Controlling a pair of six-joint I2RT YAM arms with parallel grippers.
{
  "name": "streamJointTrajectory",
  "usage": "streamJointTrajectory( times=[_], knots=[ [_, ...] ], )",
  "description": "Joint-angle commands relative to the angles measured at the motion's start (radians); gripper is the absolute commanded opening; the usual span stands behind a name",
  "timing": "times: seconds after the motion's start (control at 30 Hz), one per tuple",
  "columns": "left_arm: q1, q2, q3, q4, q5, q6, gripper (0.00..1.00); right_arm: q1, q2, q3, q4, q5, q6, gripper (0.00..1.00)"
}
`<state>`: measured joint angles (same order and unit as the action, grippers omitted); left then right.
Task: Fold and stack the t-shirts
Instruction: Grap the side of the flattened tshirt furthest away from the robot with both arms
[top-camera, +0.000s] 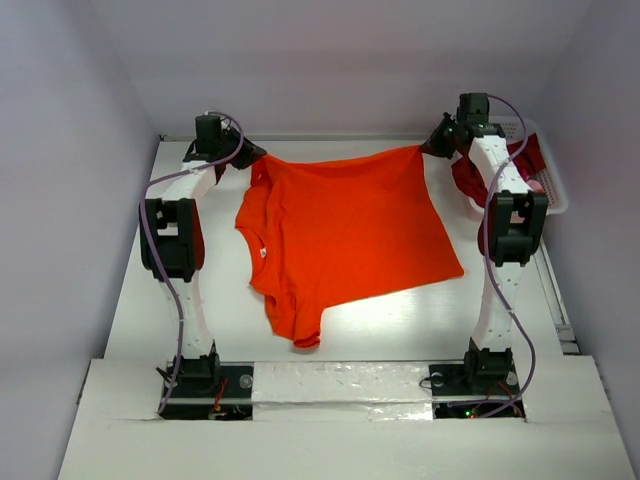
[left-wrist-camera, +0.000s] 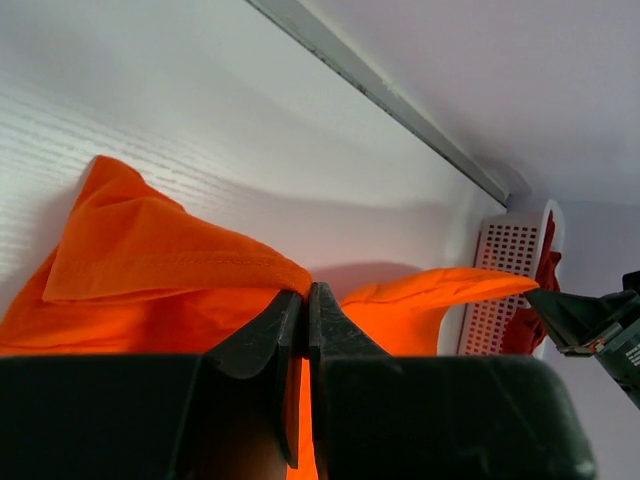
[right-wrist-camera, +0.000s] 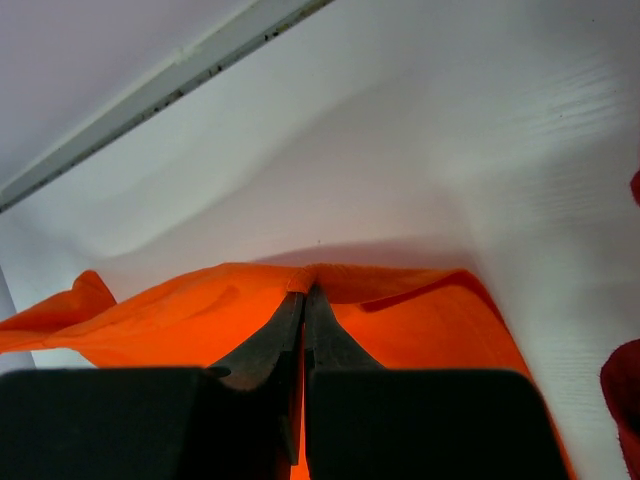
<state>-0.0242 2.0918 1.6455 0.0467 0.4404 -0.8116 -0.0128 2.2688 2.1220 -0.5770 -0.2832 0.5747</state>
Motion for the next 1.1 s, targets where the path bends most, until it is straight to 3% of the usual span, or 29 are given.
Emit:
streamJointTrajectory(
  times=[0.0,0.4,0.8,1.07],
  knots=[
    [0.001,-0.039,0.048,-0.021,-0.002,0.032,0.00,-0.004,0.000,0.029,-0.007,-0.028,-0.030,0.00],
    [-0.028,-0.082,-0.035,-0.045,-0.012,0.046,0.00,-0.004,-0.077,-0.158,0.068,-0.036,-0.026,0.00],
    [-0.089,-0.174,0.014,-0.229,-0.052,0.088,0.00,-0.004,-0.123,-0.231,0.112,-0.033,-0.013,0.00],
    [-0.108,-0.170,0.138,-0.453,-0.161,0.137,0.00,-0.004,-0.140,-0.231,0.106,-0.025,-0.013,0.00]
  ],
)
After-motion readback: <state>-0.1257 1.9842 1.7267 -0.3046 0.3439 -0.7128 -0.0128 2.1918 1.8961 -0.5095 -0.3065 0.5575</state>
